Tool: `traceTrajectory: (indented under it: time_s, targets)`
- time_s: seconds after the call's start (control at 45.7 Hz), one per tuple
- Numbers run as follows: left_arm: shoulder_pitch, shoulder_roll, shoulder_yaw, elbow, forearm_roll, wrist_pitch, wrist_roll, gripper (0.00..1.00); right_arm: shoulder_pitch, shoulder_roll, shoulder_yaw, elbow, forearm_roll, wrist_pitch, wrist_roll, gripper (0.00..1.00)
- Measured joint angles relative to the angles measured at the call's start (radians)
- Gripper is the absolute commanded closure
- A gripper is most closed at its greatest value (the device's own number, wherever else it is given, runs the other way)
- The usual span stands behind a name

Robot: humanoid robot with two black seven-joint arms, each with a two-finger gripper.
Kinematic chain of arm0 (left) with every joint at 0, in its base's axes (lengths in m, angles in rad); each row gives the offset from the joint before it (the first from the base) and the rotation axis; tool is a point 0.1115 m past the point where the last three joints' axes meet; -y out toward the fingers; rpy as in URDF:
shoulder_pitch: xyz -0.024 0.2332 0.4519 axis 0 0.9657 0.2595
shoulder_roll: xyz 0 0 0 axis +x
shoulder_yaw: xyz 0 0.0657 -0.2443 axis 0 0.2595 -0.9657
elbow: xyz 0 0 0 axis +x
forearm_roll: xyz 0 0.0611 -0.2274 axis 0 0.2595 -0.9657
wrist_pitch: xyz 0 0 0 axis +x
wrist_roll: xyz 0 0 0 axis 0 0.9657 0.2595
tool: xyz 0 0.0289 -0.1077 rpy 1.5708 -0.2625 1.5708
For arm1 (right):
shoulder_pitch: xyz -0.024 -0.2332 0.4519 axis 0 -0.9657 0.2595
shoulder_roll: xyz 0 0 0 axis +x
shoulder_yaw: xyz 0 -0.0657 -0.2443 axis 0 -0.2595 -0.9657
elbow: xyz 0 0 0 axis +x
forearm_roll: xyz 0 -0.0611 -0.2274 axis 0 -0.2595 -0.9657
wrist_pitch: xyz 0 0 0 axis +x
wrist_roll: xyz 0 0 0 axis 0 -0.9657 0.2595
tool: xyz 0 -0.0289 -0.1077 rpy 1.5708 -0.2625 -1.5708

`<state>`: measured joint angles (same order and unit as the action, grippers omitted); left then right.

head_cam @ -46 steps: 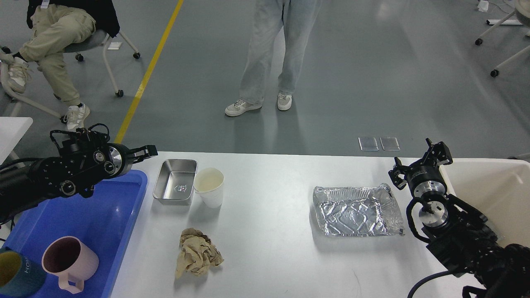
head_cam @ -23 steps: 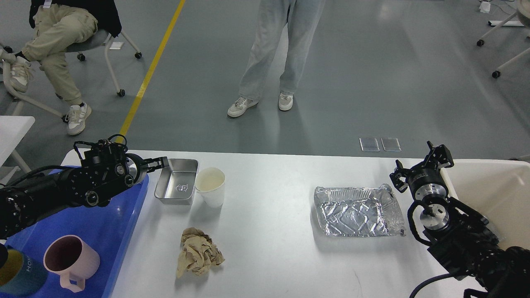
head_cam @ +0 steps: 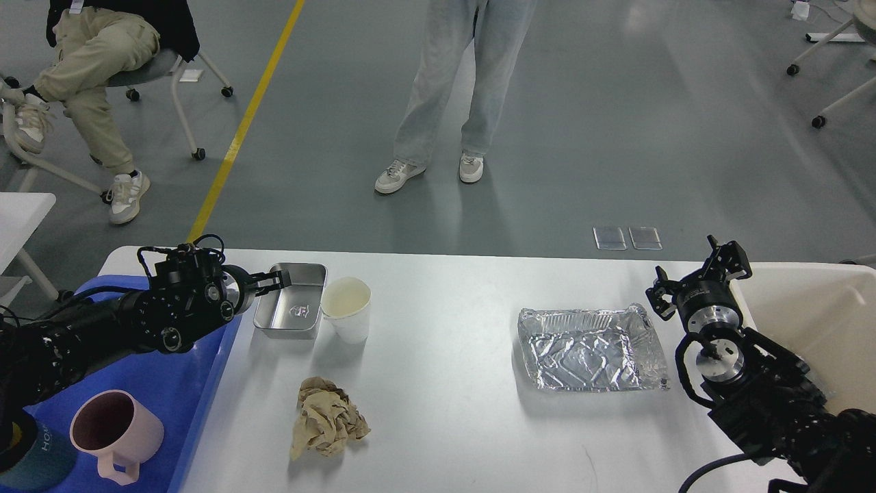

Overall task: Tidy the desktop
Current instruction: 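Grasp the steel tray edge with the left gripper and lift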

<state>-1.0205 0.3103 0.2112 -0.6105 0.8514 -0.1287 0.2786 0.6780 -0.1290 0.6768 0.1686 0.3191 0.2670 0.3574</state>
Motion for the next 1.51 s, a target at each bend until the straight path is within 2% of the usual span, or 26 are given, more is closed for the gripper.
traceTrajectory:
  time_s: [0.241,0.525,0.657,0.788,0.875,1.182,1.335,1.51]
  targets:
    - [0.033,-0.037,0.009,0.089,0.001,0.0,-0.09,0.18,0.001,0.002,0.0,0.0,-0.001,0.0,0.0,0.0]
    - [0.061,-0.064,0.017,0.158,0.0,-0.002,-0.165,0.2,0.002,0.001,0.0,0.0,-0.013,0.0,0.0,0.0]
    - [0.075,-0.072,0.017,0.184,0.0,-0.002,-0.203,0.25,0.002,0.001,0.0,0.0,-0.014,0.0,0.0,0.0]
    - [0.083,-0.074,0.018,0.198,0.001,-0.004,-0.212,0.33,0.002,0.0,0.0,0.0,-0.014,-0.001,0.0,0.0]
    - [0.084,-0.074,0.02,0.199,0.002,-0.006,-0.212,0.43,0.002,0.0,0.0,0.0,-0.014,-0.001,0.0,0.0]
    - [0.084,-0.071,0.02,0.199,0.001,-0.025,-0.211,0.6,0.002,0.0,0.0,-0.004,-0.014,-0.001,0.0,0.0]
    - [0.083,-0.072,0.02,0.199,0.001,-0.041,-0.211,0.74,0.002,0.0,0.0,-0.006,-0.014,-0.001,0.0,0.0]
    - [0.082,-0.067,0.02,0.199,0.0,-0.079,-0.211,0.78,0.002,-0.001,0.001,-0.006,-0.014,0.0,0.0,0.0]
